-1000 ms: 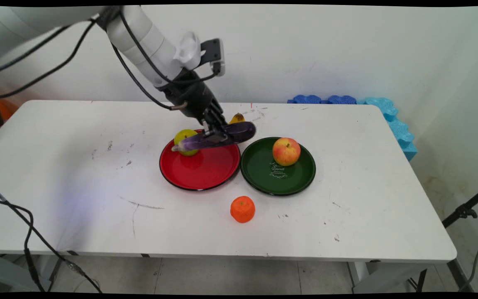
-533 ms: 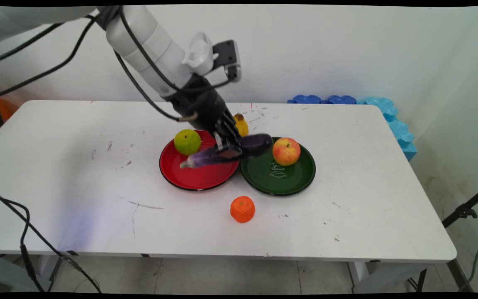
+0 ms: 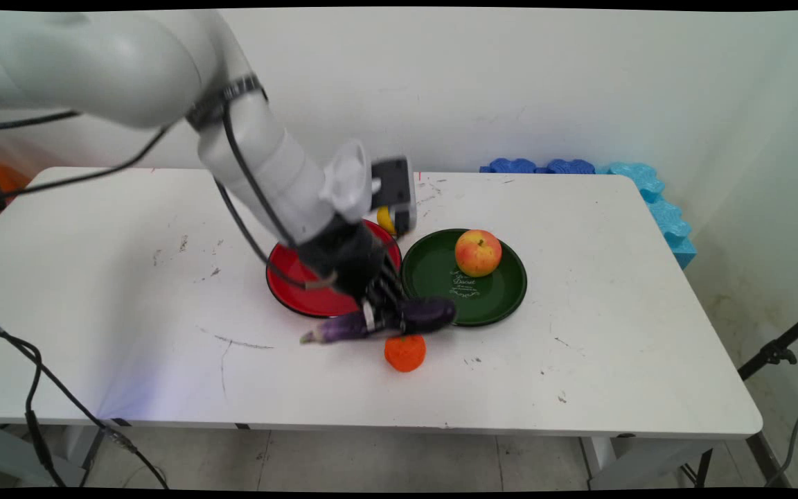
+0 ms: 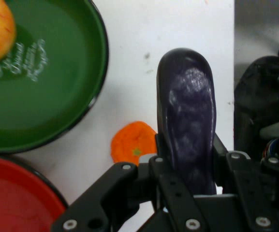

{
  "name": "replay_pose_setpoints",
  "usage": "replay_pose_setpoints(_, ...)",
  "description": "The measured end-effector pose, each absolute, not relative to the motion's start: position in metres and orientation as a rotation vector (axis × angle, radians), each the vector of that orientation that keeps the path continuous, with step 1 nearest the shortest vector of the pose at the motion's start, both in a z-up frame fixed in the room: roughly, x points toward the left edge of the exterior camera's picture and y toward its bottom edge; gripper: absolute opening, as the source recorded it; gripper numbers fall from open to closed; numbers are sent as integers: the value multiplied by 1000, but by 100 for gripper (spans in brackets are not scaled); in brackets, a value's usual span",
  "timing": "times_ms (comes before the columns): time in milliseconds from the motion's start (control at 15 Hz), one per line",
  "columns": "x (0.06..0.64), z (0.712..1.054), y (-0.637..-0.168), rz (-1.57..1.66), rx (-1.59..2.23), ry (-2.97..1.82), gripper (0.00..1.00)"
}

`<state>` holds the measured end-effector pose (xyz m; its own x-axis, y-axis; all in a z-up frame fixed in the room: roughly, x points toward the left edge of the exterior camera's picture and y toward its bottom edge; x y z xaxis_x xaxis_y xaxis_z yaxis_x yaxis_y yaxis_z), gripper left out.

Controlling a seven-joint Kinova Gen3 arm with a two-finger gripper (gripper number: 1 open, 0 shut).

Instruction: Place the picked object on the table

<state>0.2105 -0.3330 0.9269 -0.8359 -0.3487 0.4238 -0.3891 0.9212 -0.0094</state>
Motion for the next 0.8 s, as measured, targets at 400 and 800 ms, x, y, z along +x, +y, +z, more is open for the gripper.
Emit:
replay_pose_setpoints(400,203,877,-314,99,509,-2685,0)
replay_pose_setpoints(800,195,841,-312,118,460,-2676,0)
